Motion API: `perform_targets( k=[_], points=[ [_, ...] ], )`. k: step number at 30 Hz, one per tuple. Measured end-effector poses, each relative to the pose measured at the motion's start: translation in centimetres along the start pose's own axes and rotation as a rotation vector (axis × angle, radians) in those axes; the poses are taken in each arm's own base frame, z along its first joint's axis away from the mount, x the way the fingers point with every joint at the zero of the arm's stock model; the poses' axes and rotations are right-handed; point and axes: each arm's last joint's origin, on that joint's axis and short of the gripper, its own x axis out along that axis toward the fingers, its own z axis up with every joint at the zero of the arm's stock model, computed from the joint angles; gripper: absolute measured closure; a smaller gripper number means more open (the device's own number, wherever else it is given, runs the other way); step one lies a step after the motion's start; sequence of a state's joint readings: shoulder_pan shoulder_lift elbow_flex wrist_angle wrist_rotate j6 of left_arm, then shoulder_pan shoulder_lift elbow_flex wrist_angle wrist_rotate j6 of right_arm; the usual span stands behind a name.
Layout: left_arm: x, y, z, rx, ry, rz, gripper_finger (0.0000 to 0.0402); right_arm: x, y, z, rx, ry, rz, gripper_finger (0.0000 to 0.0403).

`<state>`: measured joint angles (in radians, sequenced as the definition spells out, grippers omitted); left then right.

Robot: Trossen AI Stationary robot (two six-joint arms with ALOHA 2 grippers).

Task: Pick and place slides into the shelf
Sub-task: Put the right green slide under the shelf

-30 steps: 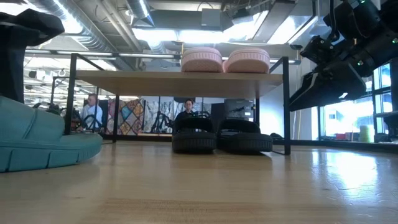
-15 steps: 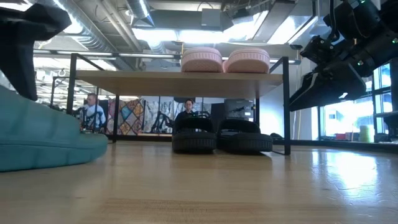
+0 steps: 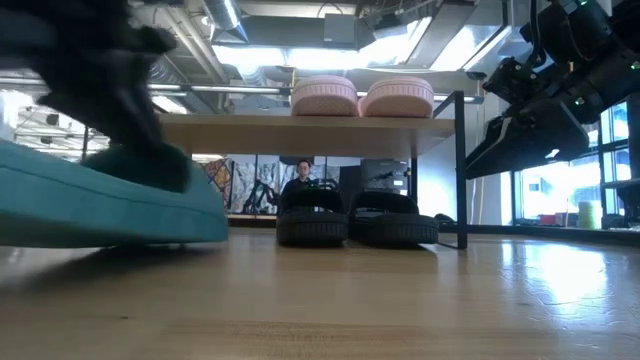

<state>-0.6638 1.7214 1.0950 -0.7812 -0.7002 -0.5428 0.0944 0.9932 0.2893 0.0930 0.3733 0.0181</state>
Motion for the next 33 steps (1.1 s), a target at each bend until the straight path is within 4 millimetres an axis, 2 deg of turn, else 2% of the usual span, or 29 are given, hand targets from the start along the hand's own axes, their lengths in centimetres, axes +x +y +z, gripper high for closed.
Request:
perform_targets(
  k=[7,15,23,33],
  points=[
    [2.6,3.1,1.3,-0.053,0.050,0.087,0.0399,0.0,0.0,-0.1,-0.005,0.010,0.000,0.0143],
    [4.2,4.9,2.4,-0.030,0.025,0.139,0.0400,0.0,0.0,-0.2,-0.011,0.018,0.000,0.0143],
    [6.5,5.2,2.3,-0.004,0.089,0.179,0.0401,0.0,0.0,-0.2,-0.012,0.018,0.000,0.0144],
    [9.4,5.7,1.8,0.017,0.138,0.321,0.0401,0.0,0.0,-0.2,-0.012,0.020,0.000,0.0144]
  ],
)
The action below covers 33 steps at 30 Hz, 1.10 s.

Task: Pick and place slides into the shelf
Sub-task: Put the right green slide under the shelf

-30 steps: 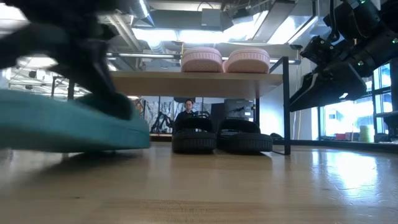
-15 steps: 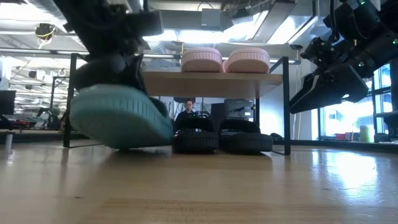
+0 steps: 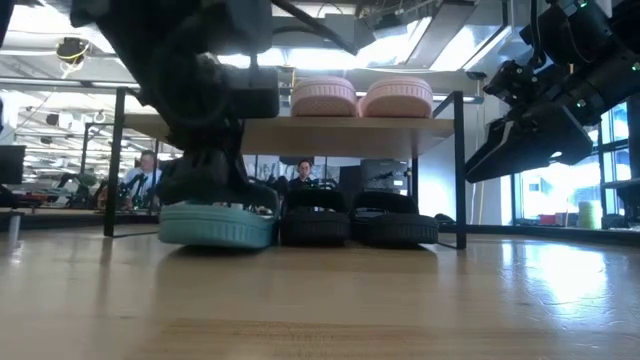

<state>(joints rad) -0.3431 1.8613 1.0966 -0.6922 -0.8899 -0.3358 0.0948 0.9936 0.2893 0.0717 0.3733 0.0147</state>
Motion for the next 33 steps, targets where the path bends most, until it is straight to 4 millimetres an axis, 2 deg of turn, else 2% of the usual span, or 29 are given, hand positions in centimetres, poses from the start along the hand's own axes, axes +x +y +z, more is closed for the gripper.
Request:
perform_targets(
  k=[11,33],
  points=[
    [1.4,1.1,0.3,-0.036,0.022,0.044,0.0401,0.0,0.0,0.0,0.000,0.003,0.000,0.0144],
    [2.1,1.4,1.8,-0.017,-0.058,0.031,0.0401,0.0,0.0,0.0,0.000,0.004,0.000,0.0144]
  ],
)
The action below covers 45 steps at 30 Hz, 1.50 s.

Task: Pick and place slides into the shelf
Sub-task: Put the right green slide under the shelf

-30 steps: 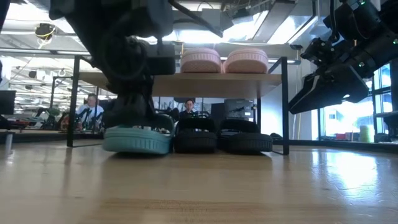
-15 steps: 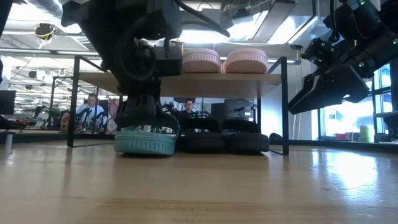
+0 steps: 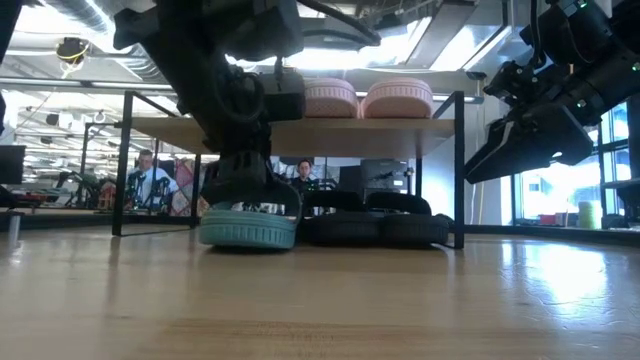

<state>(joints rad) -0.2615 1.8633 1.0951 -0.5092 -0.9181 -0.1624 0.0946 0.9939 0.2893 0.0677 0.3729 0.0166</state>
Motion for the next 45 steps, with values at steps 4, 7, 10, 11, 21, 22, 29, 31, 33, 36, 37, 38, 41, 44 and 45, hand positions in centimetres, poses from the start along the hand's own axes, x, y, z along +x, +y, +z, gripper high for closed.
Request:
perform_targets(
  k=[4,7,10,11,21,22,29,31,33,36,37,38,41,44,45],
  points=[
    [0.0,0.0,0.2,-0.004,-0.014,-0.001,0.0401,0.0,0.0,0.0,0.000,0.000,0.000,0.0144],
    [0.0,0.0,0.2,-0.002,-0.013,0.002,0.0401,0.0,0.0,0.0,0.000,0.000,0.000,0.0144],
    [0.0,0.0,0.2,-0.002,-0.013,0.003,0.0394,0.0,0.0,0.0,-0.001,0.002,0.000,0.0144],
    [0.0,0.0,0.2,-0.001,-0.013,0.003,0.0388,0.0,0.0,0.0,-0.001,0.002,0.000,0.0144],
    [0.0,-0.1,0.2,0.004,-0.011,-0.026,0.0335,0.0,0.0,-0.3,-0.005,0.028,0.000,0.0144],
    [-0.1,-0.1,0.2,0.005,-0.011,-0.026,0.0332,0.0,0.0,-0.3,-0.004,0.028,0.000,0.0144],
    [-0.1,-0.2,0.2,0.004,-0.012,-0.027,0.0281,0.0,0.0,-0.4,0.017,0.035,-0.001,0.0144],
    [-0.3,-0.2,0.2,0.005,-0.018,-0.029,0.0256,0.0,0.0,-0.4,0.019,0.043,-0.002,0.0144],
    [-0.8,-0.2,0.2,0.002,-0.030,-0.032,0.0232,0.0,0.0,-0.5,0.026,0.047,-0.001,0.0144],
    [-2.3,0.1,0.5,-0.024,-0.069,-0.053,0.0209,0.0,0.0,-0.5,0.037,0.051,-0.002,0.0144],
    [-2.9,0.3,0.6,-0.049,-0.088,-0.074,0.0205,0.0,0.0,-0.5,0.038,0.051,-0.002,0.0144],
    [-3.6,0.4,0.7,-0.067,-0.102,-0.105,0.0203,0.0,0.0,-0.5,0.037,0.052,-0.002,0.0144],
    [-5.9,0.9,0.9,-0.161,-0.131,-0.293,0.0201,0.0,0.0,-0.5,0.038,0.051,-0.002,0.0144],
    [-8.1,1.3,1.2,-0.327,-0.130,-0.585,0.0202,0.0,0.0,-0.5,0.037,0.051,-0.002,0.0144],
    [-8.6,1.2,1.5,-0.376,-0.132,-0.679,0.0203,0.0,0.0,-0.5,0.037,0.051,-0.002,0.0144]
  ],
)
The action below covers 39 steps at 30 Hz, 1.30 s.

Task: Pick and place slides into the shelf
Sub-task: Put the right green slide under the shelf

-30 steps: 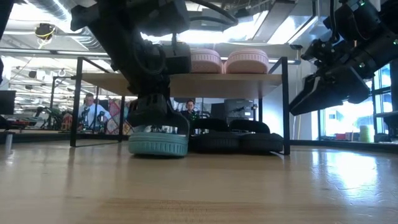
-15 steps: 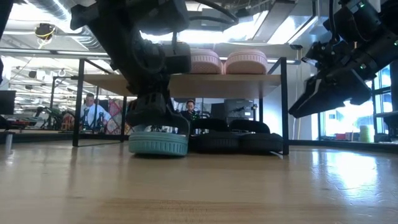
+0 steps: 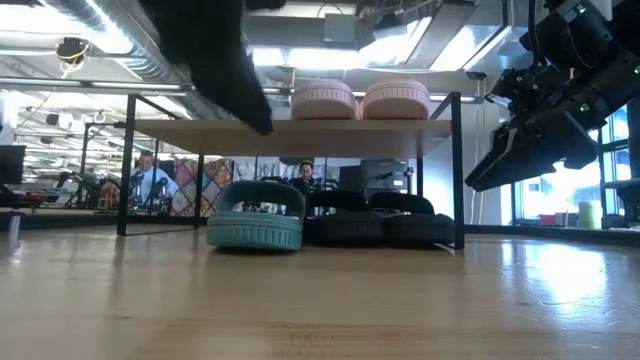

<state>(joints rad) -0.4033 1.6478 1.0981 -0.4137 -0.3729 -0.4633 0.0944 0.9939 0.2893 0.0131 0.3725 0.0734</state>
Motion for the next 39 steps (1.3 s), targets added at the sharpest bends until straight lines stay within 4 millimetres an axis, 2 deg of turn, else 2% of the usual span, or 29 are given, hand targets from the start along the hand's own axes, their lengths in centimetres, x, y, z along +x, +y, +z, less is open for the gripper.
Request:
perform_targets(
  k=[3,6,12,16,24,39],
  points=[
    [-0.4,-1.5,0.2,-0.035,-0.022,-0.164,0.0204,0.0,0.0,0.0,0.000,0.000,0.000,0.0144],
    [0.1,-2.7,-0.1,-0.026,-0.018,-0.235,0.0204,0.0,0.0,0.0,0.000,0.000,0.000,0.0144],
    [3.3,-3.9,-2.1,-0.087,0.124,-0.259,0.0204,0.0,0.0,0.0,-0.001,0.000,0.001,0.0144],
    [5.2,-4.3,-2.9,-0.090,0.152,-0.276,0.0204,0.0,0.0,0.0,0.000,0.000,0.000,0.0144],
    [6.3,-2.8,-2.9,-0.111,0.192,-0.215,0.0204,0.0,0.0,0.0,0.000,0.002,0.001,0.0144],
    [7.2,1.0,-2.8,-0.128,0.251,0.026,0.0205,0.0,0.0,0.0,-0.002,0.004,0.002,0.0143]
  ],
)
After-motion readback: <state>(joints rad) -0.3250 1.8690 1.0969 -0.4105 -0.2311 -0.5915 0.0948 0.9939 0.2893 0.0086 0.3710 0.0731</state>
